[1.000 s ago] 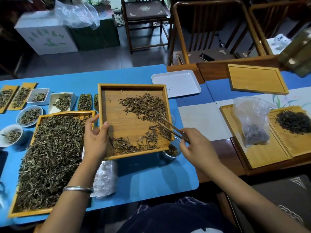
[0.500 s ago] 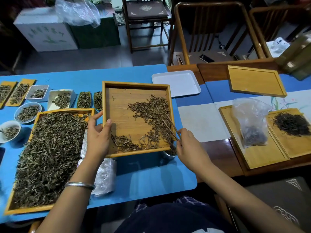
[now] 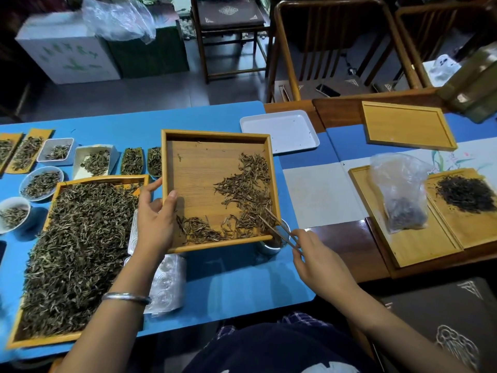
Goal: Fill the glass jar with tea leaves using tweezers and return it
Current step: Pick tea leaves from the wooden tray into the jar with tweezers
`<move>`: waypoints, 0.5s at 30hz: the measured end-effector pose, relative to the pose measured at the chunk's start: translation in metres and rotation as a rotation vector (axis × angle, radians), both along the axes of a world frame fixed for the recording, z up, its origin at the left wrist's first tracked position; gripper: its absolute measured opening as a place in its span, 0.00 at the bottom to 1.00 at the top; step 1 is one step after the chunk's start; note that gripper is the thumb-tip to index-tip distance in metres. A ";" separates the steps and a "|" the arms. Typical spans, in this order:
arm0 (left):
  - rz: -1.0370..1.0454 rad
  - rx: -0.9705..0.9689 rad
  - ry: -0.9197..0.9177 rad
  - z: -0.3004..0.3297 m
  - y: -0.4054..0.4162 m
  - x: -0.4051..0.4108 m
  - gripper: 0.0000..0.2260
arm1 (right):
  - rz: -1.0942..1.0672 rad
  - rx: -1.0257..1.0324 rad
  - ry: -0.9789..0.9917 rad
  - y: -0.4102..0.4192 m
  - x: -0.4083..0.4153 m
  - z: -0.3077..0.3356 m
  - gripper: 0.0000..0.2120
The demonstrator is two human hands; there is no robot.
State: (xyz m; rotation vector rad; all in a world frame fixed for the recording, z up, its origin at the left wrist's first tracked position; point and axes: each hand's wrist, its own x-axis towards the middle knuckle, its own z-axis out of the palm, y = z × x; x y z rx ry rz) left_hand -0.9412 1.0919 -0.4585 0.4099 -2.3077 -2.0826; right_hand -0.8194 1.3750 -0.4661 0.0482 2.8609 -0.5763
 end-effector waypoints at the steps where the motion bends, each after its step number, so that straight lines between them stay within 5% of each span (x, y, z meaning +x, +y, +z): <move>1: -0.001 0.002 -0.003 0.001 0.000 0.000 0.13 | 0.006 0.004 0.003 0.001 0.003 -0.001 0.13; 15: 0.004 -0.022 -0.011 0.001 0.000 -0.001 0.13 | 0.008 0.010 0.033 0.029 0.025 0.005 0.14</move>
